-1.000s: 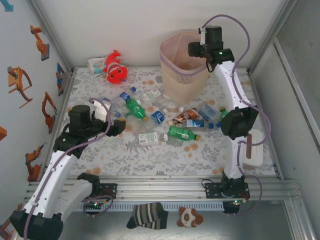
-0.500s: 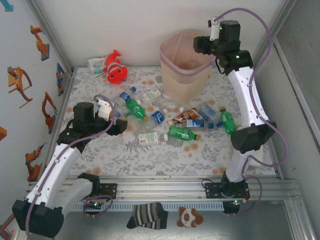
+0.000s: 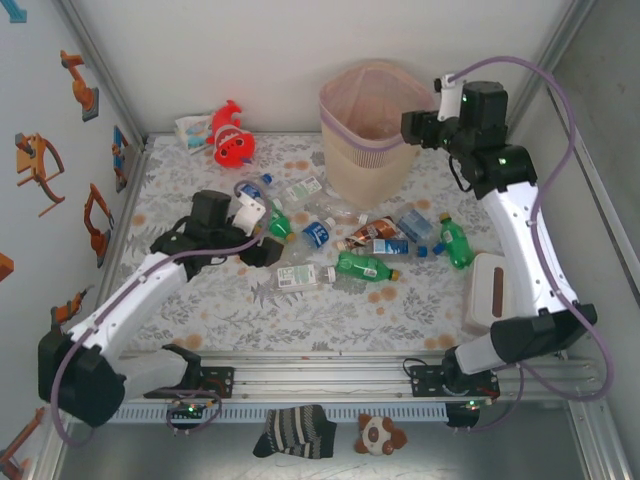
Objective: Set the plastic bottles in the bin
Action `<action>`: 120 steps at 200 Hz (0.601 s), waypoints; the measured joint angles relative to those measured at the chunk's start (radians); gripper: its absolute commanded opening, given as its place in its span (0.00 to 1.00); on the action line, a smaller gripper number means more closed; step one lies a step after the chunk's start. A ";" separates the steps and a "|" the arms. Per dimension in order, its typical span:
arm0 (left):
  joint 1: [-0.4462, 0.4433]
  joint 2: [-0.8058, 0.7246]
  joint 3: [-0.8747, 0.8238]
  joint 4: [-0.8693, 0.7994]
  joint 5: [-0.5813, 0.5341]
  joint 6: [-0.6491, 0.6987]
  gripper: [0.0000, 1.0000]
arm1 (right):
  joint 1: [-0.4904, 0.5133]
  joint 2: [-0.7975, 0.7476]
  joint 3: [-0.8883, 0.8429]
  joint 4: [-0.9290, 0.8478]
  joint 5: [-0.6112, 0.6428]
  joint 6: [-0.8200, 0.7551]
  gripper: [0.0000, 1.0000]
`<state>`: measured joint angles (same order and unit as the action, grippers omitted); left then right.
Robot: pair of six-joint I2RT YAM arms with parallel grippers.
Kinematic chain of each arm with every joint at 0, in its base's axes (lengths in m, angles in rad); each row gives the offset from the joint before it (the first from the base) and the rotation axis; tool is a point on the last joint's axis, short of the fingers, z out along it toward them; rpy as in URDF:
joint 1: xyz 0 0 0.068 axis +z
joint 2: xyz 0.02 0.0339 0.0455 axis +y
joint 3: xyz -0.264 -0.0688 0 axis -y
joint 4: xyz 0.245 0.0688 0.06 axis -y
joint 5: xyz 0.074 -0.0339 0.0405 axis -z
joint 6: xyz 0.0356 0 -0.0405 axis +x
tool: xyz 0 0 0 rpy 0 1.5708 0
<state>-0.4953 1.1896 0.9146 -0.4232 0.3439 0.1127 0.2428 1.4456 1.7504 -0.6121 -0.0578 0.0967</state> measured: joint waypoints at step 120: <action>-0.254 0.534 0.291 -0.139 -0.163 0.097 0.76 | -0.062 -0.277 -0.281 0.007 0.025 0.019 0.76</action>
<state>-0.7494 1.7237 1.2060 -0.5621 0.1814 0.2096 0.1806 1.1683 1.4693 -0.6048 -0.0330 0.1154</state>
